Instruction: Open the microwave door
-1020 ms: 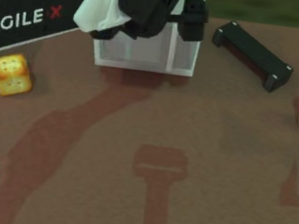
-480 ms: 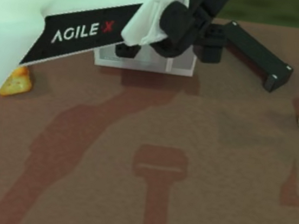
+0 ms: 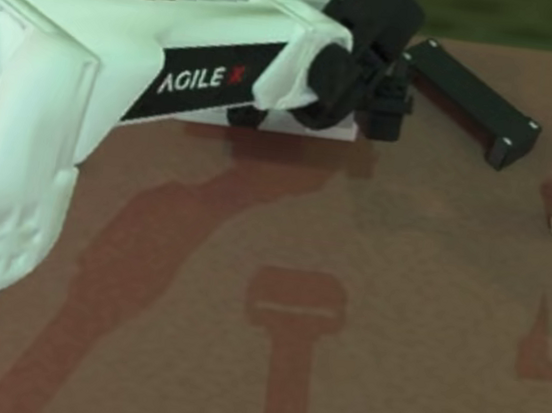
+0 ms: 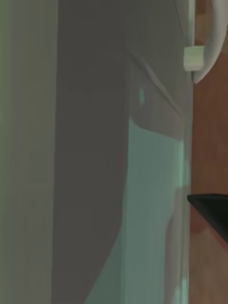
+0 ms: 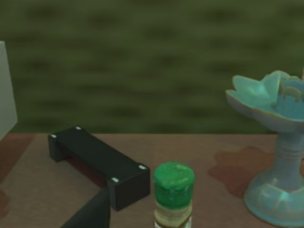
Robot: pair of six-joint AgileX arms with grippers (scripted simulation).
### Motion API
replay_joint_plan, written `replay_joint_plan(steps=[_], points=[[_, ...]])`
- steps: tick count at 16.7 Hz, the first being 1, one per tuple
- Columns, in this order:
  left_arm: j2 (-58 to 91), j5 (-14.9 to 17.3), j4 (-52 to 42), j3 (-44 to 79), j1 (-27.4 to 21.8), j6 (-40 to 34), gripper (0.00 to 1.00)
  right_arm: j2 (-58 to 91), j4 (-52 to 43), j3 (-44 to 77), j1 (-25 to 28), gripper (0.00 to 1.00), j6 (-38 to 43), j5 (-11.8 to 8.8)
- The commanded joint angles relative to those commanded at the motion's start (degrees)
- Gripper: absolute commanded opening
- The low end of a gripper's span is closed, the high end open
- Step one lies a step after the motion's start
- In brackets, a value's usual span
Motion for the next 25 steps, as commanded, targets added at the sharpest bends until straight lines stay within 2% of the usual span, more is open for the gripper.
replay_joint_plan(steps=[5, 18, 25], points=[[1.5, 0.4, 1.2, 0.9, 0.7, 0.6, 1.00, 0.0, 0.0, 0.0, 0.0, 1.00, 0.0, 0.0], [1.5, 0.4, 1.2, 0.9, 0.7, 0.6, 0.02, 0.0, 0.0, 0.0, 0.0, 1.00, 0.0, 0.0], [1.5, 0.4, 1.2, 0.9, 0.7, 0.6, 0.00, 0.0, 0.0, 0.0, 0.0, 1.00, 0.0, 0.0]])
